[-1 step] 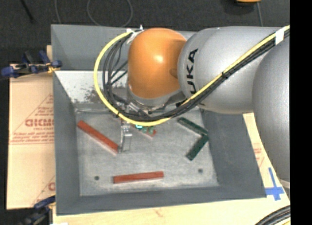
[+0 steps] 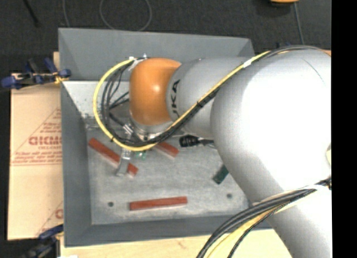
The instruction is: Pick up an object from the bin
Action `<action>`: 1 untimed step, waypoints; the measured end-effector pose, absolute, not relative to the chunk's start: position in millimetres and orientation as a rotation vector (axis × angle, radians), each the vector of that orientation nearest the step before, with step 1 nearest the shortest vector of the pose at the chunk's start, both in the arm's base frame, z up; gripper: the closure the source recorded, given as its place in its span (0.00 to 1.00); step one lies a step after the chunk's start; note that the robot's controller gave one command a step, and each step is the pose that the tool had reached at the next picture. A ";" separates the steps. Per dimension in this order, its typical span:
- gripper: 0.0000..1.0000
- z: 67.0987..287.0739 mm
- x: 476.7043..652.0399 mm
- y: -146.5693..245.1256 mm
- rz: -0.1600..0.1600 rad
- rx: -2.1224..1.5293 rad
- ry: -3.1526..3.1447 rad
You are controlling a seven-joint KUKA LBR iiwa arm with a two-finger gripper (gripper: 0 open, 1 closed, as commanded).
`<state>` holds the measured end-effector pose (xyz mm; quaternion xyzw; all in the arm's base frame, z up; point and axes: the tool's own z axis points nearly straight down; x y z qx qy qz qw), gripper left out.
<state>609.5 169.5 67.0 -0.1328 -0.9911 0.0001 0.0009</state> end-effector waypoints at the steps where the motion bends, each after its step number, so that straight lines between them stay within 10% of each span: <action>1: 0.00 102.8 587.5 202.0 -0.002 -0.360 -3.121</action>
Offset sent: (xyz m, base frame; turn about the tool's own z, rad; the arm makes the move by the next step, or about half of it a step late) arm -0.0223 0.0309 0.0330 -0.0296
